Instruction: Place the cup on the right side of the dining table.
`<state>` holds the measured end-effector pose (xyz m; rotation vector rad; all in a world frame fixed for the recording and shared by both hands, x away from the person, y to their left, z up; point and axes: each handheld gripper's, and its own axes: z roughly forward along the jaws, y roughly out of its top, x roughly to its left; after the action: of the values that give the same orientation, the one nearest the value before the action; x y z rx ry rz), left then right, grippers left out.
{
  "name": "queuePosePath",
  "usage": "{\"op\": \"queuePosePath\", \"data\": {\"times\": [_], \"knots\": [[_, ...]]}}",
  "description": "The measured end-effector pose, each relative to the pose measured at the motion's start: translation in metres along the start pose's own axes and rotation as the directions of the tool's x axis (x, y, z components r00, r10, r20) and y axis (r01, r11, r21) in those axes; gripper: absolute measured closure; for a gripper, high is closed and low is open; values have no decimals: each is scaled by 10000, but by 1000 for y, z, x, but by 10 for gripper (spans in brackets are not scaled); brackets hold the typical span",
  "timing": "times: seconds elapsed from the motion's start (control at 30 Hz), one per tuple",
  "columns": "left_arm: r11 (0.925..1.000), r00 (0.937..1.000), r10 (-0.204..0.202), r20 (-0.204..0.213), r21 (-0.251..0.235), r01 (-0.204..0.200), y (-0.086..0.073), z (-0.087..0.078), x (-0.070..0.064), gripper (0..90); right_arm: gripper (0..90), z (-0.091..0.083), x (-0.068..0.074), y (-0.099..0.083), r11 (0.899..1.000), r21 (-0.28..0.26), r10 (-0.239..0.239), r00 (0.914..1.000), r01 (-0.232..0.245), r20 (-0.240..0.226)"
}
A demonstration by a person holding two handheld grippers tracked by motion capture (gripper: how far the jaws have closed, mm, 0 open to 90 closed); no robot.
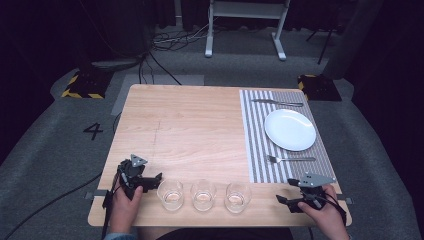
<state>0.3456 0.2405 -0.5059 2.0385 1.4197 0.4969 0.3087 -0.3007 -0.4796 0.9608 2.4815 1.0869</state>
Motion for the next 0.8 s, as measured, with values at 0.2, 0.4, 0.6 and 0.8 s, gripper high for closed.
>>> {"op": "queuePosePath", "data": {"times": [0.2, 0.4, 0.6, 0.8], "knots": [[10000, 10000, -1, 2, -1, 1, 0, 0, 0, 0, 215, -12, 15, 19, 9991, -285, -326, 9994, 322, -114], [10000, 10000, 3, 0, -4, -3, 0, 0, 0, 0, 198, -13, 36, 36, 9959, -330, -865, 9930, 840, -802], [10000, 10000, 4, 2, -2, -4, 0, 0, 0, 0, 184, -8, 50, 49, 9921, -278, -1249, 9842, 1224, -1253], [10000, 10000, 3, -1, 0, -3, 0, 0, 0, 0, 169, -3, 62, 58, 9880, -375, -1541, 9749, 1500, -1606]]}}
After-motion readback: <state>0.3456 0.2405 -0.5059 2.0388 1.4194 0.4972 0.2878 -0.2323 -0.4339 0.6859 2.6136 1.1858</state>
